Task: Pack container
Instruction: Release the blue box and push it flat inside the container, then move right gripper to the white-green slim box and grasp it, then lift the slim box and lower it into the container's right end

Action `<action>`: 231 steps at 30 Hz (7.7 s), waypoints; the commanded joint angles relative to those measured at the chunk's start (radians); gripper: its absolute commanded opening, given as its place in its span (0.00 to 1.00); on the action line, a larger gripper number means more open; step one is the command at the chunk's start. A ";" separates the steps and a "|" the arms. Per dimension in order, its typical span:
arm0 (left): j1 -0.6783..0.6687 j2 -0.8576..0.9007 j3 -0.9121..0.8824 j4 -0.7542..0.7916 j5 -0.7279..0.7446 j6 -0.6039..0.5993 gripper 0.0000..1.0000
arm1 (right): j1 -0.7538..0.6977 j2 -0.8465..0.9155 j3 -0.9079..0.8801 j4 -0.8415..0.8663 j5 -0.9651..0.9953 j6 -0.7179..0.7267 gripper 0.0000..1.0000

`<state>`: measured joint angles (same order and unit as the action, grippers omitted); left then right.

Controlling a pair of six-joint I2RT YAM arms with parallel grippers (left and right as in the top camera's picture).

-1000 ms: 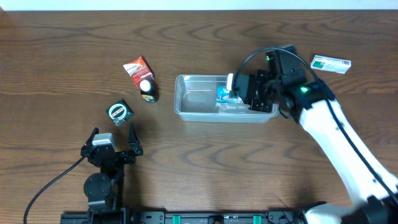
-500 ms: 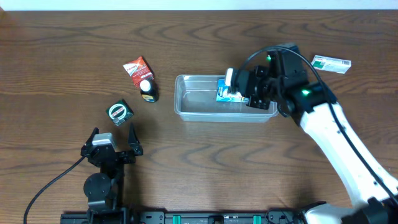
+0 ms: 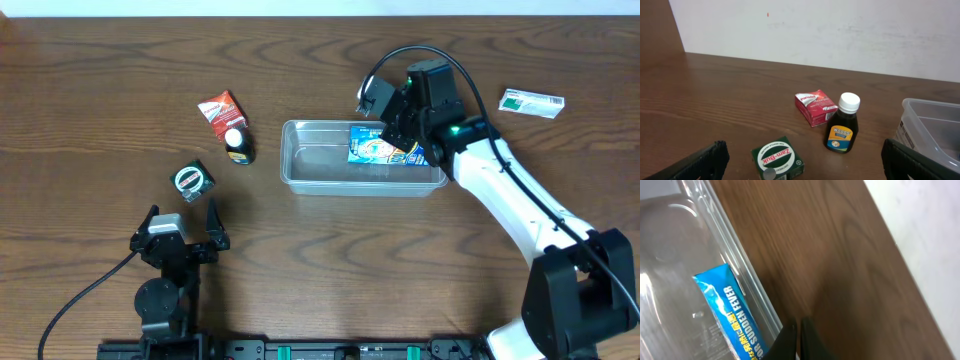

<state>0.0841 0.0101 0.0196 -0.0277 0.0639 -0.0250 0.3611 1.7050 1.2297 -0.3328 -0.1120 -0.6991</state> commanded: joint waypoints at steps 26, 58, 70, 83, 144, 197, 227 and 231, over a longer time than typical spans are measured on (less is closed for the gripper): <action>0.005 -0.005 -0.016 -0.039 0.000 0.010 0.98 | -0.021 0.016 0.000 -0.062 0.032 0.077 0.01; 0.005 -0.005 -0.016 -0.039 0.000 0.010 0.98 | -0.021 0.052 -0.003 -0.141 0.026 0.078 0.01; 0.005 -0.005 -0.016 -0.039 0.000 0.010 0.98 | 0.007 0.039 -0.003 -0.214 -0.031 0.078 0.01; 0.005 -0.005 -0.016 -0.039 -0.001 0.010 0.98 | 0.031 -0.096 -0.003 -0.288 -0.030 0.145 0.01; 0.005 -0.005 -0.016 -0.039 0.000 0.010 0.98 | -0.616 0.152 0.458 -0.558 -0.031 0.817 0.99; 0.005 -0.005 -0.016 -0.039 -0.001 0.010 0.98 | -0.609 0.657 0.919 -0.768 0.233 1.567 0.98; 0.005 -0.005 -0.016 -0.039 0.000 0.010 0.98 | -0.608 0.742 0.919 -0.759 0.228 1.410 0.36; 0.005 -0.005 -0.016 -0.039 0.000 0.010 0.98 | -0.608 0.742 0.919 -0.763 0.227 1.361 0.26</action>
<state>0.0841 0.0101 0.0196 -0.0280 0.0639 -0.0250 -0.2539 2.4424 2.1513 -1.0893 0.1040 0.7216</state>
